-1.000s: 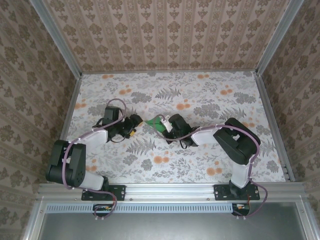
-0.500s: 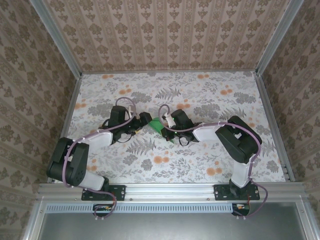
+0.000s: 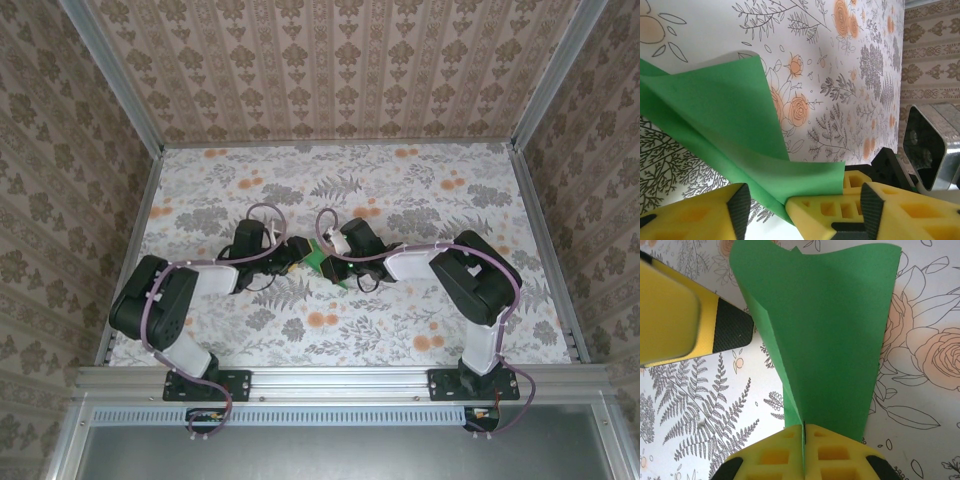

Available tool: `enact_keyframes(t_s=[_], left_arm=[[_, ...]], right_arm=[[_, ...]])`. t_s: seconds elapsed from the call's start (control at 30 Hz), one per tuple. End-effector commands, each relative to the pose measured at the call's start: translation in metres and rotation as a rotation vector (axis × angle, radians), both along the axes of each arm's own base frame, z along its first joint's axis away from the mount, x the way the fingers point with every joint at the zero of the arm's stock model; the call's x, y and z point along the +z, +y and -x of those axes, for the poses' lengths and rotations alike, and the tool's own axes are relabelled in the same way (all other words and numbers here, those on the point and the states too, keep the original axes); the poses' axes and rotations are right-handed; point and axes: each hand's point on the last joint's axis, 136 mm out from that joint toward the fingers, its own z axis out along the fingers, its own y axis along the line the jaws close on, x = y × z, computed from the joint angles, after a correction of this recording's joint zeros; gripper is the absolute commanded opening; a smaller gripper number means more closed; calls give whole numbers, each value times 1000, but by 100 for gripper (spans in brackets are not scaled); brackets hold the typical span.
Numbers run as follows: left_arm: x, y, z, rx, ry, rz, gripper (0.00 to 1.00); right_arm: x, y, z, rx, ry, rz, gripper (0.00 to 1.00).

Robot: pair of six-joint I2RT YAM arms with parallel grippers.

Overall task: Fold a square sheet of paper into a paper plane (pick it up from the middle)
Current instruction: Fold the wing for the fifth time at the center of the table.

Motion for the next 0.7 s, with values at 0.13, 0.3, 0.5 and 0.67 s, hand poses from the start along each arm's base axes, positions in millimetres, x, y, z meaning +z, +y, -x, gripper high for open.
enact_keyframes(t_s=[0.13, 0.3, 0.5, 0.67], left_arm=[[2, -8, -11, 2, 23, 10, 54], [-10, -9, -12, -6, 69, -13, 50], [-15, -9, -11, -10, 89, -23, 48], [-18, -9, -11, -14, 102, -29, 47]], right_arm=[[7, 4, 4, 79, -24, 14, 19], [16, 6, 4, 93, -38, 2, 24], [21, 5, 2, 92, -48, 18, 28], [25, 0, -3, 66, -71, 37, 30]])
